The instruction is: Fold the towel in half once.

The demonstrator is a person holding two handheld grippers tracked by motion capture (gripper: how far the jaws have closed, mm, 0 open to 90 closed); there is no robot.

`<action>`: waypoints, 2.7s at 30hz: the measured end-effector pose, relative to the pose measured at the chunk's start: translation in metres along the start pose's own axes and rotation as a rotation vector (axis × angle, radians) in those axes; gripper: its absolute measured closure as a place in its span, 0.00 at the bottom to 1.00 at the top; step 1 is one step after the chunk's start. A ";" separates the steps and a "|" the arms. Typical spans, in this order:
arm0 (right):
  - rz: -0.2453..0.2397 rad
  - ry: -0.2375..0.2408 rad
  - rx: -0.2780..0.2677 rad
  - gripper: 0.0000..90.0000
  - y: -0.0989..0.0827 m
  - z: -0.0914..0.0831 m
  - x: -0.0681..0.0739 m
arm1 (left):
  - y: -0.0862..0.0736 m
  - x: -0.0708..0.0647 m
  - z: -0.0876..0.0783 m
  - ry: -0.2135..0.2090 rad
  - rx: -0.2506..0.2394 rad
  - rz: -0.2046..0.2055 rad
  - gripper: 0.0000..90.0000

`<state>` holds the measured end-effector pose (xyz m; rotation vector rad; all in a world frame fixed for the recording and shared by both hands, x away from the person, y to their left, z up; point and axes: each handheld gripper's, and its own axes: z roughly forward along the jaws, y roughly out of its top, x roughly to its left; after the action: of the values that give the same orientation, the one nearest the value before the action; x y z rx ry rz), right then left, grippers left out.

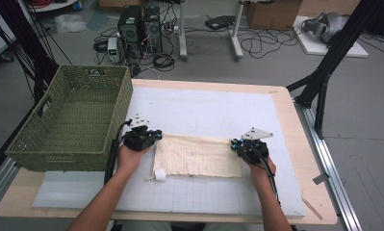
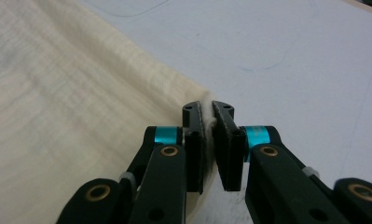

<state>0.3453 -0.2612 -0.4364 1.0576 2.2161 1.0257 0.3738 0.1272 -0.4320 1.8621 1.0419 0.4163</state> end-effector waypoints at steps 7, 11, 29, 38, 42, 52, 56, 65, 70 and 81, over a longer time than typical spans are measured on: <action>0.001 -0.054 0.024 0.93 0.010 0.018 -0.002 | -0.004 0.007 0.012 0.024 -0.009 -0.037 0.95; 0.012 -0.066 0.045 0.84 0.010 0.026 0.000 | -0.005 0.009 0.010 0.027 -0.021 -0.037 0.84; 0.028 0.028 -0.054 0.63 -0.013 -0.030 0.012 | -0.020 -0.002 -0.025 -0.078 -0.012 -0.006 0.53; -0.042 0.135 0.013 0.80 -0.037 -0.041 0.032 | -0.032 -0.013 -0.032 -0.120 0.045 0.048 0.63; -0.049 0.122 0.048 0.84 -0.042 -0.044 0.031 | -0.037 -0.019 -0.033 -0.138 0.058 0.067 0.69; 0.047 0.071 -0.004 0.69 -0.043 -0.052 0.023 | -0.043 -0.024 -0.029 -0.069 0.122 0.094 0.59; 0.060 0.090 0.026 0.77 -0.046 -0.042 0.024 | -0.043 -0.026 -0.030 -0.090 0.132 0.121 0.87; 0.060 0.112 0.041 0.93 -0.048 -0.048 0.029 | -0.041 -0.022 -0.034 -0.047 0.136 0.112 0.95; 0.053 0.095 0.034 0.83 -0.047 -0.052 0.029 | -0.044 -0.016 -0.036 -0.061 0.108 0.083 0.78; 0.034 -0.006 -0.098 0.50 -0.039 -0.076 0.019 | -0.038 -0.009 -0.052 -0.169 -0.098 0.036 0.47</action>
<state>0.2655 -0.2947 -0.4233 1.0568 2.1263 1.1323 0.3168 0.1568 -0.4364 1.7969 0.8607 0.3196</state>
